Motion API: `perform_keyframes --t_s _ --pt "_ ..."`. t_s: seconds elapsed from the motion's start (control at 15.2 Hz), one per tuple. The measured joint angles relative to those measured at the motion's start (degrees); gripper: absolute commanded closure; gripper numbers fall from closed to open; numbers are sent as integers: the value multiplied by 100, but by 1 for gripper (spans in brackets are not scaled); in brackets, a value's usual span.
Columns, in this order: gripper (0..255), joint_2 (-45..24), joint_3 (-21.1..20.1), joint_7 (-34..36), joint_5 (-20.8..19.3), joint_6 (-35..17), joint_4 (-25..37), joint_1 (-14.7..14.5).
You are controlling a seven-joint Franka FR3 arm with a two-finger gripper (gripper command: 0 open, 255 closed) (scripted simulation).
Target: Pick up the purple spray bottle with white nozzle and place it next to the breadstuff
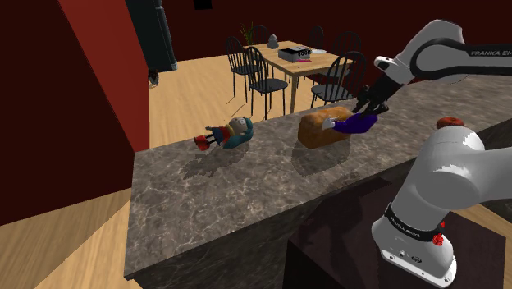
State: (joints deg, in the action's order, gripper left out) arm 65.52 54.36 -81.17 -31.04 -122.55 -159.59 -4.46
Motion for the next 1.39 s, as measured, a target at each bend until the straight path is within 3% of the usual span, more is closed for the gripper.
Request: perform_keyframes --t_s 0.79,1.39 --pt "255 -472 872 -190 -603 -983 -517 41" --pt "255 -921 1480 -280 -956 -1657 -686 -129"
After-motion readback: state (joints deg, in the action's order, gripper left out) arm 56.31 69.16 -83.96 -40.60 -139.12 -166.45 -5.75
